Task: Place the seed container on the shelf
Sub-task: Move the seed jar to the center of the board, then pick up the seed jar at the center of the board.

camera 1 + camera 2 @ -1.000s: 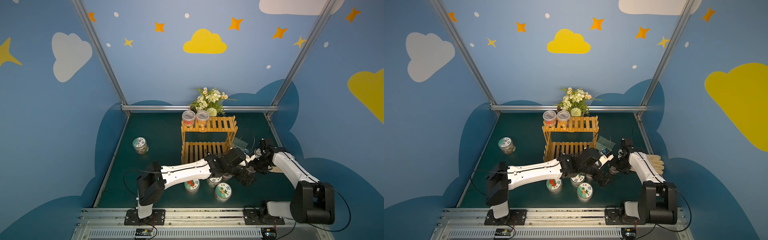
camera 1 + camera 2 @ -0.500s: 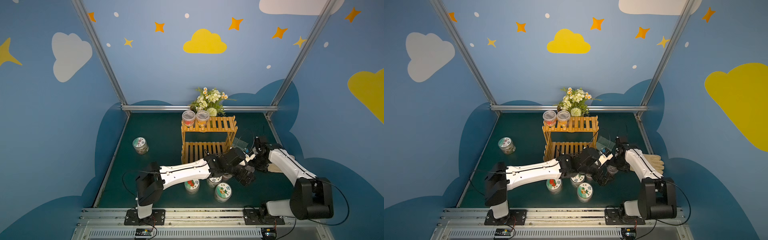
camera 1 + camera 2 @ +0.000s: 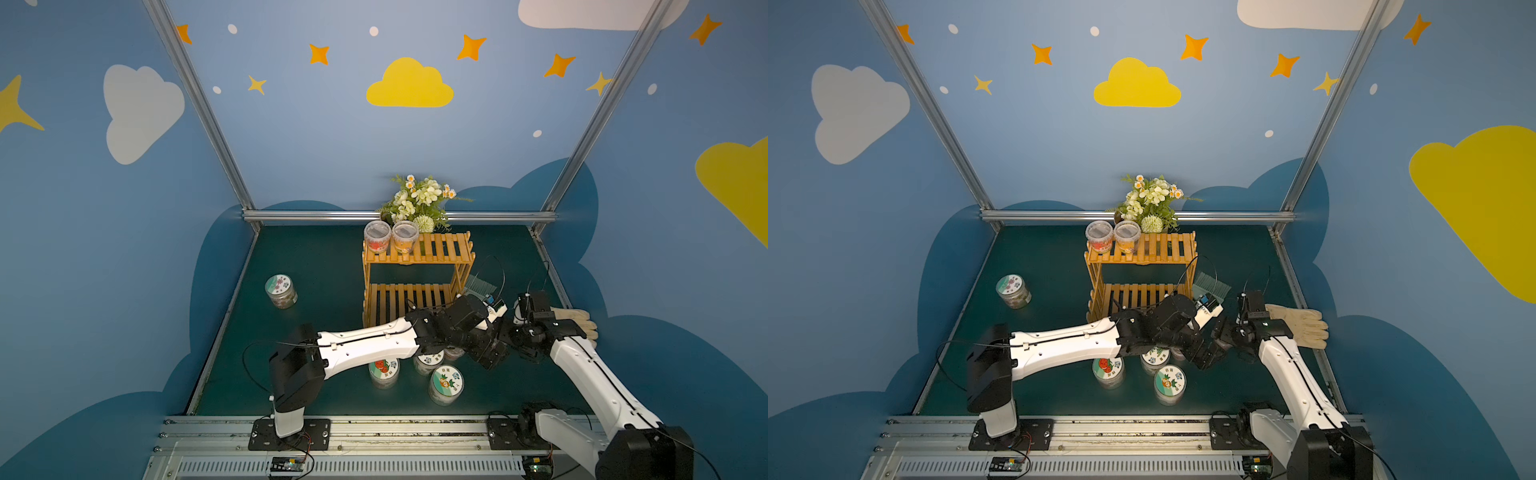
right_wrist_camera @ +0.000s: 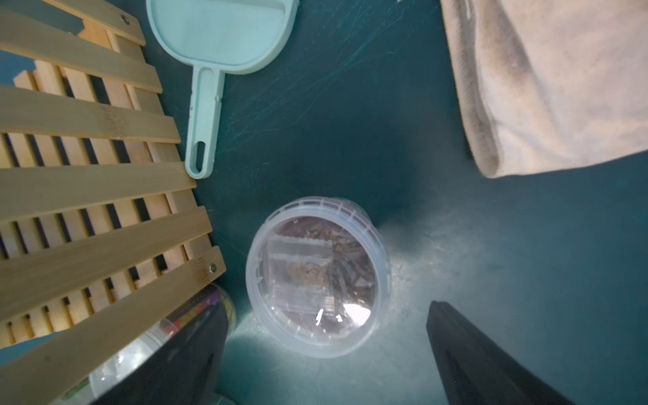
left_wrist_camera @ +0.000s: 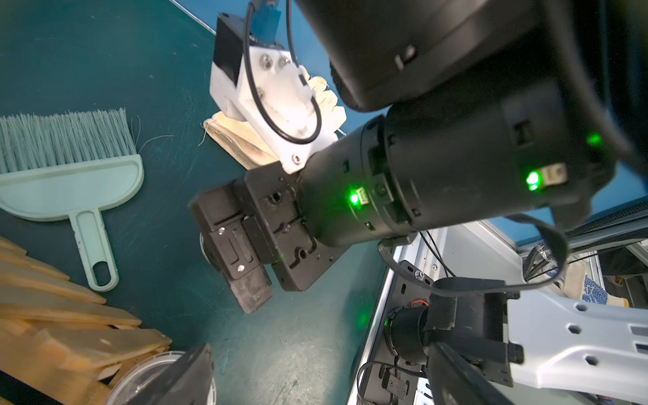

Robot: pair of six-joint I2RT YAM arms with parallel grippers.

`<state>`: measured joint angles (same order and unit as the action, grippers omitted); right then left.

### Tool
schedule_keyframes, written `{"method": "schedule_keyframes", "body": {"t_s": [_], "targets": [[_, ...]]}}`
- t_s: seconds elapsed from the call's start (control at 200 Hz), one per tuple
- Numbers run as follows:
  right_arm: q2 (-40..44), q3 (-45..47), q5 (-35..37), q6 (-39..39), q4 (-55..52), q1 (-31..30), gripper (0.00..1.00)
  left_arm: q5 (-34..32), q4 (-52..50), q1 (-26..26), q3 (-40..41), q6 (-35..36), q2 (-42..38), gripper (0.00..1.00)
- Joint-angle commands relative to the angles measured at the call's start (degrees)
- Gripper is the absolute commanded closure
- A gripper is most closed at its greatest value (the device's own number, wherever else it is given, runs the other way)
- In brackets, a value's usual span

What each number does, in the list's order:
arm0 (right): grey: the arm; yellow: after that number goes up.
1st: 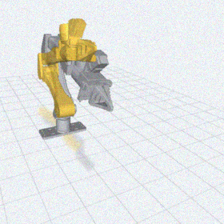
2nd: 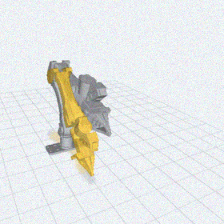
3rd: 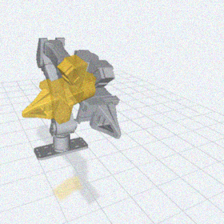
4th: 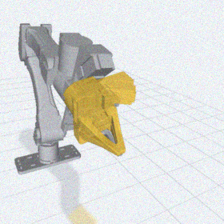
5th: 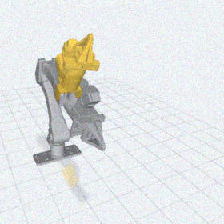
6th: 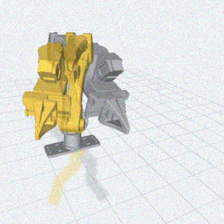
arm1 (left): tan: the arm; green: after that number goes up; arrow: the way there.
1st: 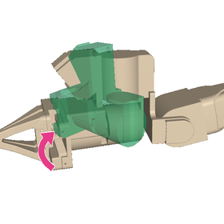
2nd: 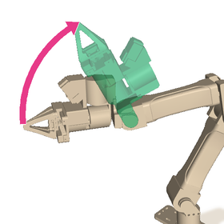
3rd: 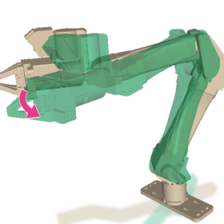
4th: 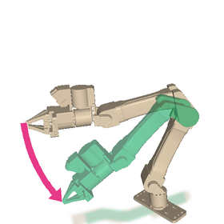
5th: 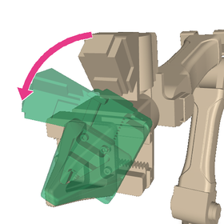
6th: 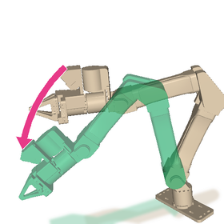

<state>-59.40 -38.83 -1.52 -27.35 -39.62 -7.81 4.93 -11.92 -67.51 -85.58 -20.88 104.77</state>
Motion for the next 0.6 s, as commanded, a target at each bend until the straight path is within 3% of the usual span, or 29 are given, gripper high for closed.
{"method": "schedule_keyframes", "body": {"t_s": [0.0,0.596], "targets": [[-0.45,-0.02,-1.54,-0.49,3.90,-0.32,0.07,0.48,1.37,0.22,0.37,-0.27,-1.83,0.00],[-5.22,-0.02,-1.67,0.08,4.01,-0.27,0.16,1.64,1.91,0.26,1.43,-0.03,-1.83,0.00]]}}
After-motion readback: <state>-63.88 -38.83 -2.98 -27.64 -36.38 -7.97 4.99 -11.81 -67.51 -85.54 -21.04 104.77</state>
